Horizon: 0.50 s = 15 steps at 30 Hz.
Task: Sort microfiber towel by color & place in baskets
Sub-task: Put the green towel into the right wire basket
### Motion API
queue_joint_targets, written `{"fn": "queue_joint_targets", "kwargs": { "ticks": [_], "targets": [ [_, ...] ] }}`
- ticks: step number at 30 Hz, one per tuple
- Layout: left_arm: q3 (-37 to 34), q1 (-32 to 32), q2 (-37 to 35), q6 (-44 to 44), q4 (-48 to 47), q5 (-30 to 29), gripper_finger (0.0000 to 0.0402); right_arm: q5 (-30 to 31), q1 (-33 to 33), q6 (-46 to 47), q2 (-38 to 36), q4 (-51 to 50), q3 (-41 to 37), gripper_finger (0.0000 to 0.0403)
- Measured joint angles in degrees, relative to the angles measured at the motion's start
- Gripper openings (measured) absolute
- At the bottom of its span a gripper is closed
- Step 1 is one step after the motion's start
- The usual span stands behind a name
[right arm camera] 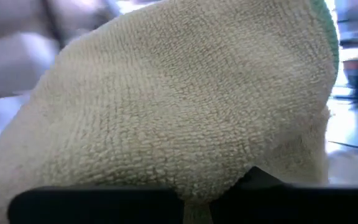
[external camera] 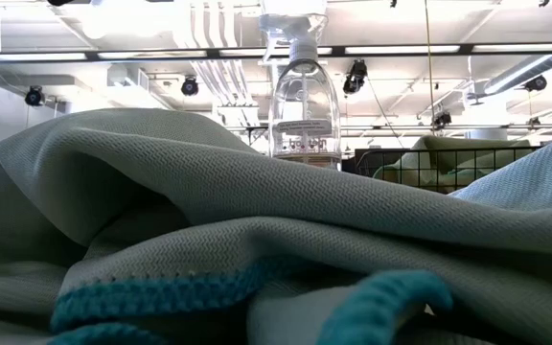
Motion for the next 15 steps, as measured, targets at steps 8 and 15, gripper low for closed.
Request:
{"fn": "queue_joint_targets", "kwargs": {
  "ticks": [8, 15],
  "targets": [
    [0.0, 0.0, -0.1, 0.0, 0.0, 0.0, 0.0122, 34.8, 0.0, -6.5, 0.0, -2.6, 0.0, 0.0033],
    [0.0, 0.0, -0.1, -0.2, 0.0, 0.0, 0.0122, 49.4, -1.7, -18.7, -0.7, -1.2, 0.3, 0.0034]
  ]
}}
